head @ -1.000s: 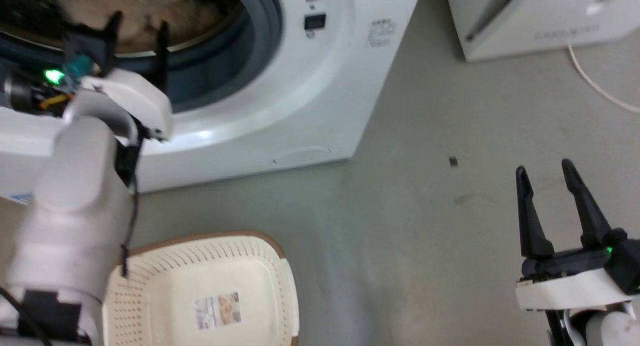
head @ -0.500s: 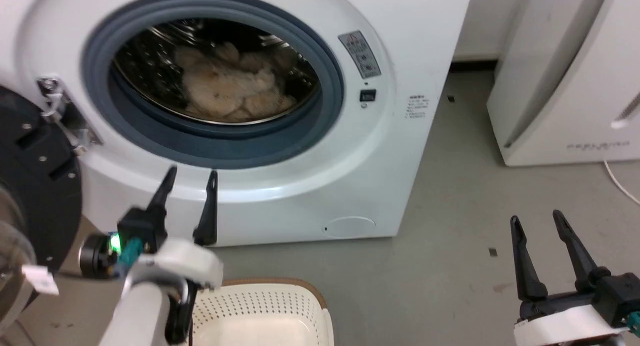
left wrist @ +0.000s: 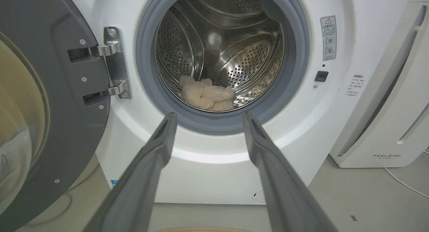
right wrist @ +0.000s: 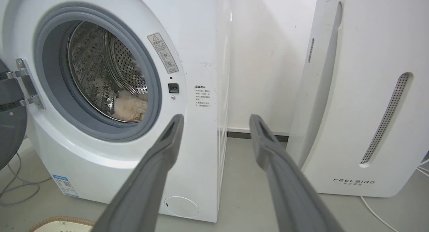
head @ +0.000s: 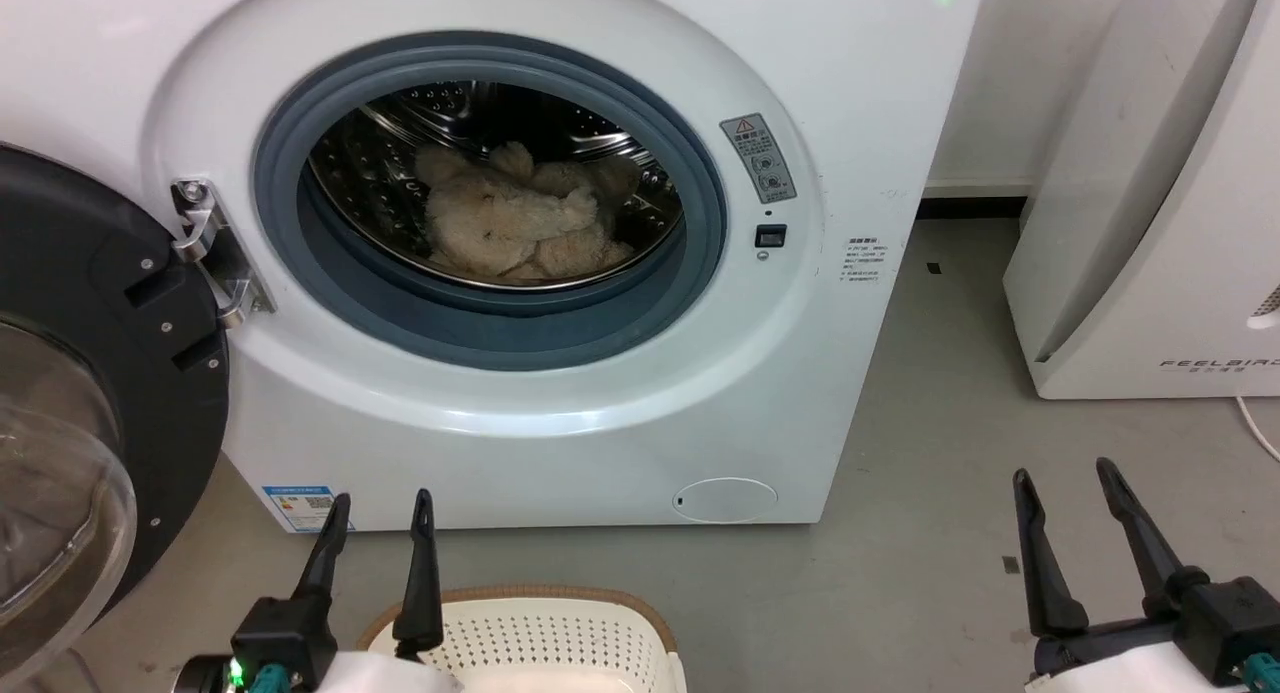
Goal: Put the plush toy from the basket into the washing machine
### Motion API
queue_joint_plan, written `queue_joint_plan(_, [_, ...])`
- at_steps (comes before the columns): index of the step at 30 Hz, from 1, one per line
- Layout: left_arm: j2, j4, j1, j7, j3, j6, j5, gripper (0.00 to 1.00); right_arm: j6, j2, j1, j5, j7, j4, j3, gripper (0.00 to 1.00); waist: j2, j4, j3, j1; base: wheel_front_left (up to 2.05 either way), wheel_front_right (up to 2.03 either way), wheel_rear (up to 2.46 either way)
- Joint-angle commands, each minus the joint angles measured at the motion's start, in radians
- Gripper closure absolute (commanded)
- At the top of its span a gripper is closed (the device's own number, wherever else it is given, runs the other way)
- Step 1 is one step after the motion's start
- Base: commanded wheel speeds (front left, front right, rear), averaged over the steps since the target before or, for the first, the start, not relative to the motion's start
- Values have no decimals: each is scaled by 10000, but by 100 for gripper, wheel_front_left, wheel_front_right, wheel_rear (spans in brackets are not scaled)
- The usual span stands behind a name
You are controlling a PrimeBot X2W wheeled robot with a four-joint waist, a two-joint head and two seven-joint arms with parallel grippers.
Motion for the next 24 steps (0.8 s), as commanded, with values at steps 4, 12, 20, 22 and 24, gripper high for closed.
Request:
queue_joint_plan(4, [-202,-115,346,-41,185,-99,319,0,-9,-3,220,0,-44,80,135,0,0,28,-19,2,0,0,0])
queue_joint_plan(12, [-284,-36,303,31,210,-160,372,100,0,0,94,-33,18,48,216,100,0,7,-20,2,0,0,0])
queue_joint_plan(20, [-311,-95,266,195,262,-198,488,100,-1,0,59,-61,182,28,257,100,0,11,-27,2,0,0,0])
queue_joint_plan(22, [-318,-110,257,236,276,-208,517,100,-1,0,50,-68,224,23,267,100,0,12,-28,2,0,0,0])
queue_joint_plan(24, [-324,-125,248,277,289,-217,545,100,-1,0,42,-75,265,18,277,100,0,13,-30,2,0,0,0])
